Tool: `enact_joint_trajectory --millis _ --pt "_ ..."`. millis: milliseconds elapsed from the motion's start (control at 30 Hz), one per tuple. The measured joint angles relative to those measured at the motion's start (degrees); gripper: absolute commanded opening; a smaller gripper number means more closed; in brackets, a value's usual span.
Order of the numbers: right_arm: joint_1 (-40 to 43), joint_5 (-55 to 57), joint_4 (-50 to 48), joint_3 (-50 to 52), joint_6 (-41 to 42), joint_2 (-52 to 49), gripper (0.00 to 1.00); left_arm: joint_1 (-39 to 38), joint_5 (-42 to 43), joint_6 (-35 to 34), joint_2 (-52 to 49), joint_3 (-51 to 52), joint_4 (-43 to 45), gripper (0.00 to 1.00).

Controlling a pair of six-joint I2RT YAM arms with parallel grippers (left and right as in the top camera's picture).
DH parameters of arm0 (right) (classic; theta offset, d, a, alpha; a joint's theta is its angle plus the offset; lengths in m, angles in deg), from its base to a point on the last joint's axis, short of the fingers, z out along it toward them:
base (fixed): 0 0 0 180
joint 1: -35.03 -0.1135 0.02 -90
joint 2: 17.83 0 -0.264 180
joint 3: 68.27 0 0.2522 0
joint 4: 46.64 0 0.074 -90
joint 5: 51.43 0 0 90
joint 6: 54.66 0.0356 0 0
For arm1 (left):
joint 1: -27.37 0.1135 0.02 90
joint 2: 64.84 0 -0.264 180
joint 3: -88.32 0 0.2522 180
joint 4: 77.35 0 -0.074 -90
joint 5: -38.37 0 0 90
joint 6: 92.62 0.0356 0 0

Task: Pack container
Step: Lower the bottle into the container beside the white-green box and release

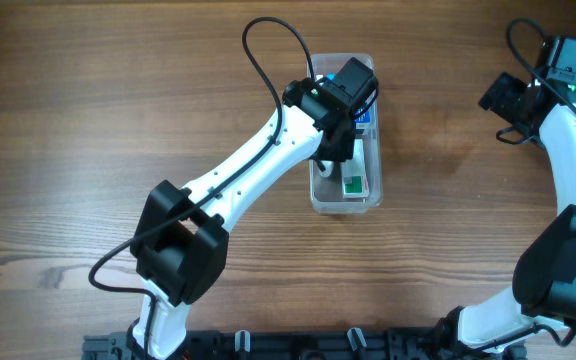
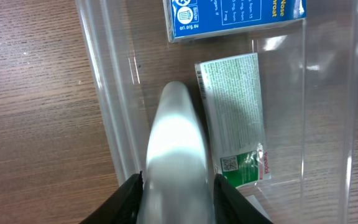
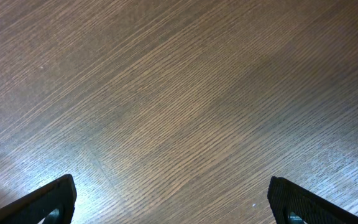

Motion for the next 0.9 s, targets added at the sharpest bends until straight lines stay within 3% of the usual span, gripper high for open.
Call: enact_joint_trajectory --millis 367,700,767,800,833,900 --pt "0.00 0.00 0.00 0.00 0.00 0.00 1.00 0.00 -0.02 -0.02 0.00 0.00 0.79 0.41" --pt "0.00 0.00 0.00 0.00 0.00 0.00 1.00 0.09 -1.36 0.22 0.50 -1.03 1.51 0.51" --pt "0.00 0.00 0.00 0.00 0.00 0.00 1.00 0.52 -1.95 0.31 1.68 -1.03 1.36 0.59" --pt "0.00 0.02 0.00 0.00 0.00 0.00 1.00 0.98 -2.08 0.44 2.58 -1.03 1.09 0.73" --pt "0.00 0.00 0.00 0.00 0.00 0.00 1.00 1.75 -2.19 0.68 3.93 -1.03 0.48 1.00" --pt "0.00 0.00 0.00 0.00 0.00 0.00 1.00 4.22 -3.50 1.70 7.54 -1.11 -1.77 1.00"
